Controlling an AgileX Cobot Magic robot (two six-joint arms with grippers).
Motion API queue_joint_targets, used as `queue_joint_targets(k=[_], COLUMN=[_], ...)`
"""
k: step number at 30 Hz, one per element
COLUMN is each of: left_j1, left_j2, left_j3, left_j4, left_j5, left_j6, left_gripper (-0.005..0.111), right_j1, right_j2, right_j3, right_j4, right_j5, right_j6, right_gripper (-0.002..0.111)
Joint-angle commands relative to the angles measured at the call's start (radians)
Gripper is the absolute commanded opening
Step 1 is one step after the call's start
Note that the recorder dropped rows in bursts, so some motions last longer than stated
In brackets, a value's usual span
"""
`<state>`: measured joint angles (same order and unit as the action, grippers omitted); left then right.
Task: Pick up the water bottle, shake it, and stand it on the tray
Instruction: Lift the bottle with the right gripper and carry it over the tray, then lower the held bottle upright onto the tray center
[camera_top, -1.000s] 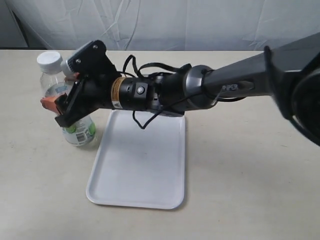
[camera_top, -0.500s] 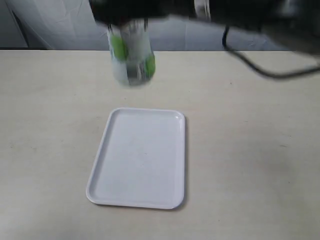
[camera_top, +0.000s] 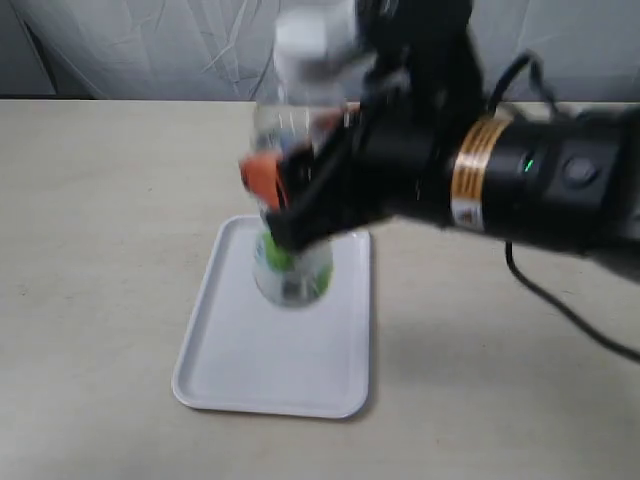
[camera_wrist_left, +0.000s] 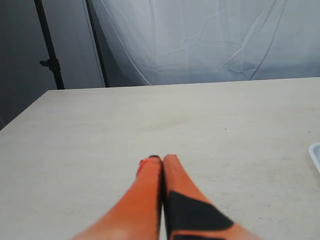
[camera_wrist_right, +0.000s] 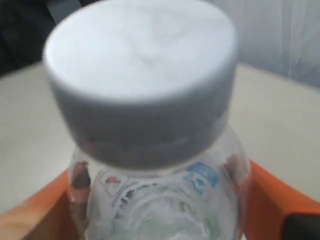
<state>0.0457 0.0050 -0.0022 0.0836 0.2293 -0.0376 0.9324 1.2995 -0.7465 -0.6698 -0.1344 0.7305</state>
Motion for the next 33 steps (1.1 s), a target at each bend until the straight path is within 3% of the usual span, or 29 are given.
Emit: queue_joint_targets(k=[1, 5, 9, 14, 19, 25, 29, 33], left_j1=[0.001, 0.001, 0.001, 0.001, 0.001, 0.001, 0.001, 0.001], left_j2=[-0.005, -0.005, -0.005, -0.005, -0.005, -0.005, -0.005, -0.005], left_j3=[0.002, 0.002, 0.002, 0.002, 0.002, 0.002, 0.002, 0.002], left_j4=[0.001, 0.001, 0.001, 0.001, 0.001, 0.001, 0.001, 0.001], left_j5=[-0.004, -0.004, -0.004, -0.004, -0.004, -0.004, -0.004, -0.004], left_j6=[-0.008, -0.008, -0.008, -0.008, -0.008, -0.008, -0.008, -0.008], left_gripper=[0.0, 0.0, 0.0, 0.0, 0.0, 0.0, 0.0, 0.0], right_j1=[0.006, 0.006, 0.006, 0.006, 0.006, 0.006, 0.006, 0.006], right_j2=[-0.037, -0.157, -0.204, -0.098, 0.0, -0.123, -0.198, -0.173], right_j3=[0.011, -0.125, -0.221, -0.124, -0.009, -0.078, -0.145, -0.121], right_j4=[0.021, 0.021, 0.021, 0.065, 0.097, 0.095, 0.095, 0.095], right_j5=[-0.127, -0.163, -0.031, 0.154, 0.045, -0.186, -0.15, 0.01], right_j6=[-0.013, -0.106, -0.106, -0.1, -0.1, -0.107, -0.114, -0.118], right_gripper=[-0.001, -0.001, -0.001, -0.001, -0.001, -0.001, -0.001, -0.001])
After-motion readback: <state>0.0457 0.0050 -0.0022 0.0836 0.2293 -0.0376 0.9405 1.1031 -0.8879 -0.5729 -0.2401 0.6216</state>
